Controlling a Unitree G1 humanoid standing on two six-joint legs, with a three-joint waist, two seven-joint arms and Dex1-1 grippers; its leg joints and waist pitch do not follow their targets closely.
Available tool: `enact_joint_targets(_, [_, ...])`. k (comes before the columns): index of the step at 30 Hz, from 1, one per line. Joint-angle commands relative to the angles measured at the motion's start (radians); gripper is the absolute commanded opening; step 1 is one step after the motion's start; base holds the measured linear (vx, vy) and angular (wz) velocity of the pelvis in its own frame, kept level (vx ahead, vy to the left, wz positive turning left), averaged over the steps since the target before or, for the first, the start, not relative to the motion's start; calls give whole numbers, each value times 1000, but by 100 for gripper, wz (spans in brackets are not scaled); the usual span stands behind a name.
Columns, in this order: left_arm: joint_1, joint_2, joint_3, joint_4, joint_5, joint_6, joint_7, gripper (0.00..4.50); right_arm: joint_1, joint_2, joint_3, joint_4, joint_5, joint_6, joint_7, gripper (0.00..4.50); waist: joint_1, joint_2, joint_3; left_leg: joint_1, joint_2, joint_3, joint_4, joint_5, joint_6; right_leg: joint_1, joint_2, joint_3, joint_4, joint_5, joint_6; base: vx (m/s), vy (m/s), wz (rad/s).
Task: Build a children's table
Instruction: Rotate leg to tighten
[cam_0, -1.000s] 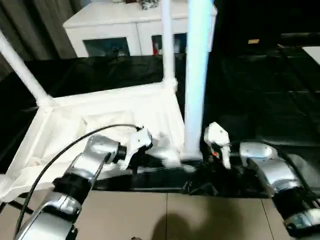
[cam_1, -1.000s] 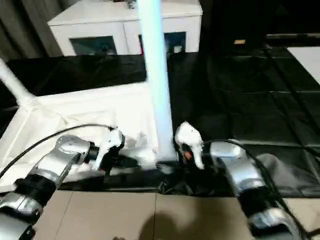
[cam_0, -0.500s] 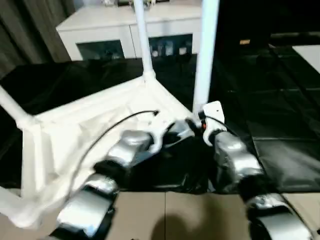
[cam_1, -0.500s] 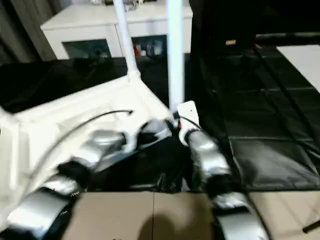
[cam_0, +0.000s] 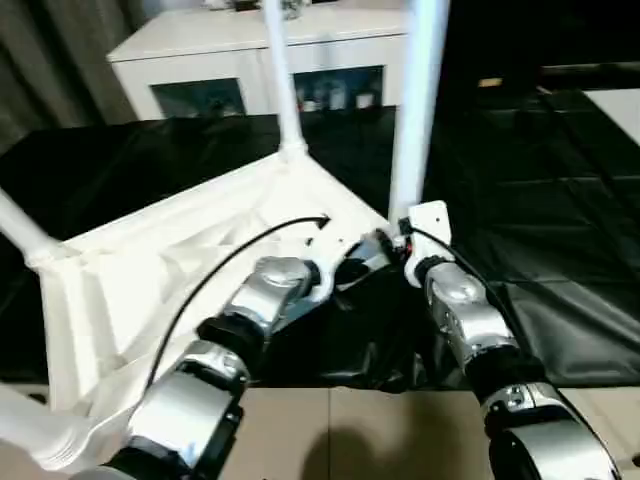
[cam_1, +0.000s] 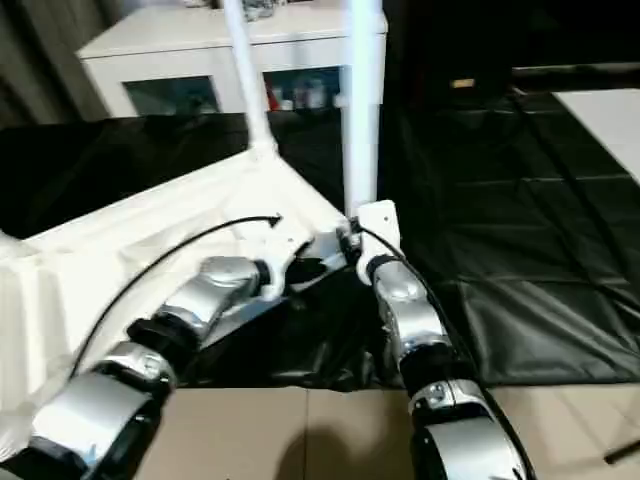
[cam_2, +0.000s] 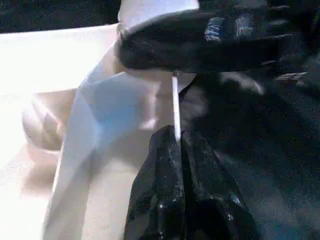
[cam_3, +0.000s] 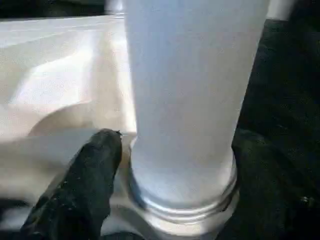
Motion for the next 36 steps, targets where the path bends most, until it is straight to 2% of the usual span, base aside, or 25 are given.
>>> enact_joint_targets(1, [50,47,-31,-24,5,-35,-123,0,30,-31,89,-90,20,-10,207,386,6,-24,-60,10,38,-26,-75,-293,114,46,-27,14,-73,-200,-225,0,0,0])
enact_joint_targets(2, [63,64,-43,-38,5,-57,-172,0,46,-58,104,-118,30,-12,273,386,10,-27,-61,9,39,-25,-73,-282,123,49,-27,13,-73,-190,-229,0,0,0])
enact_joint_targets(4, [75,79,-51,-55,0,-64,-214,0,61,-83,116,-142,37,-15,325,386,15,-25,-62,12,43,-23,-71,-264,133,45,-26,15,-69,-162,-240,0,0,0])
enact_joint_targets(5, [102,118,-73,-102,-12,-73,-314,0,94,-146,141,-194,57,-21,440,386,16,-25,-63,13,44,-23,-71,-252,138,45,-25,14,-65,-142,-250,0,0,0])
enact_joint_targets(6, [111,131,-80,-117,-16,-73,-345,0,104,-166,149,-208,62,-25,474,386,16,-25,-63,13,44,-23,-71,-252,138,45,-25,14,-65,-142,-250,0,0,0])
enact_joint_targets(8, [161,203,-107,-214,-59,-54,-518,0,146,-260,158,-264,88,-19,650,386,28,-22,-65,15,48,-21,-68,-224,161,45,-23,15,-56,-86,-273,0,0,0])
enact_joint_targets(9, [161,203,-107,-214,-59,-53,-519,0,146,-261,158,-264,88,-19,651,386,30,-23,-66,17,49,-20,-67,-223,162,44,-23,16,-56,-79,-277,0,0,0])
enact_joint_targets(12, [177,233,-113,-249,-69,-37,-569,0,153,-290,154,-282,105,3,704,386,42,-20,-64,24,53,-17,-71,-248,148,35,-21,20,-57,-105,-284,0,0,0])
enact_joint_targets(13, [191,261,-119,-280,-70,-27,-611,0,158,-317,153,-306,132,34,762,386,45,-25,-62,27,53,-16,-73,-264,134,35,-21,21,-58,-120,-284,0,0,0])
enact_joint_targets(14, [199,273,-117,-300,-74,-20,-628,0,162,-333,155,-325,153,60,803,386,48,-25,-61,24,54,-18,-77,-268,125,39,-23,22,-56,-133,-279,0,0,0])
enact_joint_targets(19, [210,283,-117,-330,-84,-6,-634,0,164,-346,162,-342,176,79,857,386,51,-28,-62,24,51,-16,-74,-264,110,35,-24,24,-56,-132,-274,0,0,0])
enact_joint_targets(24, [216,278,-116,-344,-93,6,-635,0,167,-343,166,-362,189,101,902,386,57,-29,-63,24,51,-17,-72,-241,112,36,-25,24,-56,-138,-268,0,0,0])
enact_joint_targets(25, [221,278,-117,-356,-95,15,-636,0,174,-350,169,-389,206,128,928,386,57,-32,-63,24,51,-16,-72,-240,113,36,-24,25,-56,-137,-267,0,0,0])
enact_joint_targets(28, [223,279,-117,-363,-97,19,-635,0,180,-356,171,-411,222,150,945,386,61,-30,-64,25,52,-17,-71,-225,122,35,-24,25,-54,-130,-263,0,0,0])
enact_joint_targets(32, [228,279,-115,-371,-93,27,-628,0,186,-359,174,-428,235,168,965,386,63,-31,-63,25,52,-16,-72,-238,111,33,-24,25,-57,-153,-262,0,0,0])
enact_joint_targets(33, [228,278,-113,-370,-90,25,-624,0,188,-356,174,-432,235,171,965,370,63,-31,-63,25,51,-17,-72,-236,107,34,-24,25,-56,-153,-261,0,0,0])
enact_joint_targets(36, [228,277,-110,-371,-85,24,-614,0,193,-353,179,-444,233,184,962,360,62,-31,-64,24,50,-17,-72,-232,106,35,-24,25,-55,-144,-260,0,0,0])
